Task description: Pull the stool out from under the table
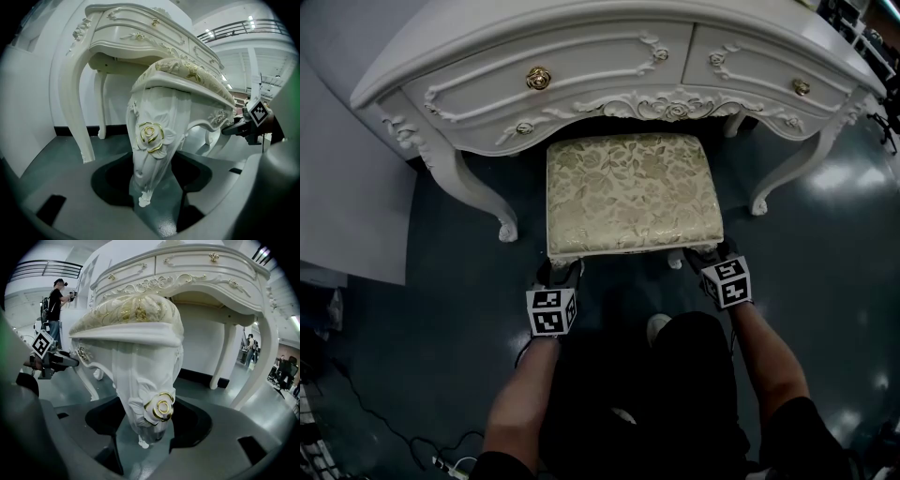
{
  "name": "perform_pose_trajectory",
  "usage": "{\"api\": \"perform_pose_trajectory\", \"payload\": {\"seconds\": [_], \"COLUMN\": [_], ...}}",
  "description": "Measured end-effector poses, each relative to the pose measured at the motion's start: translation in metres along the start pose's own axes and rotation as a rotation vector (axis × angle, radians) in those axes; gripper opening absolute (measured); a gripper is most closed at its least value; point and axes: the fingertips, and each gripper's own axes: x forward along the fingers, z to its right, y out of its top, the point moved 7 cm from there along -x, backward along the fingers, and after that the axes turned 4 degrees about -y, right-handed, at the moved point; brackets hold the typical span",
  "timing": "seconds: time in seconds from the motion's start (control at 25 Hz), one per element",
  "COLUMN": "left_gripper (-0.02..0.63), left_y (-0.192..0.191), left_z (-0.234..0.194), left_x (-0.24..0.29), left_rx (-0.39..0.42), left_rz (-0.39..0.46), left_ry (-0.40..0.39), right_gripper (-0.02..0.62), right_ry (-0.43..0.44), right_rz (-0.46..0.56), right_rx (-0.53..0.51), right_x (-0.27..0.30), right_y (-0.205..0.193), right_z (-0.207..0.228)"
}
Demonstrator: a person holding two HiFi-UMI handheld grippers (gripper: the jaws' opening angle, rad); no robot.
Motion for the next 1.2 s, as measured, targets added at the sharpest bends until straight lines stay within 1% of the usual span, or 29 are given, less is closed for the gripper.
{"api": "perform_pose_trajectory", "payload": {"seconds": [0.44,0.84,1.2], "left_gripper": [0.259,0.259,0.259], "left_y": [-0.015,-0.024,-0.033], "left_z": [0.016,0.023,0.028], "left_x": [-0.021,-0.037,-0.052], "left_rx": [-0.016,-0.032,-0.042], "left_rz": [-0.014,-0.031,-0.032], "left_ry": [0.001,-0.020,-0.022], "right_gripper": [0.310,0.310,0.310], "right_ry": [0.014,0.008,0.005], "right_rz": [0.010,0.015,0.013], "right_rx": [-0.001,0.012,0.017], "right_x": [-0.020,-0.036,-0.048], "right_y": [-0.016,-0.027,-0.036], "right_z": [-0.006,-0.014,-0.023]}}
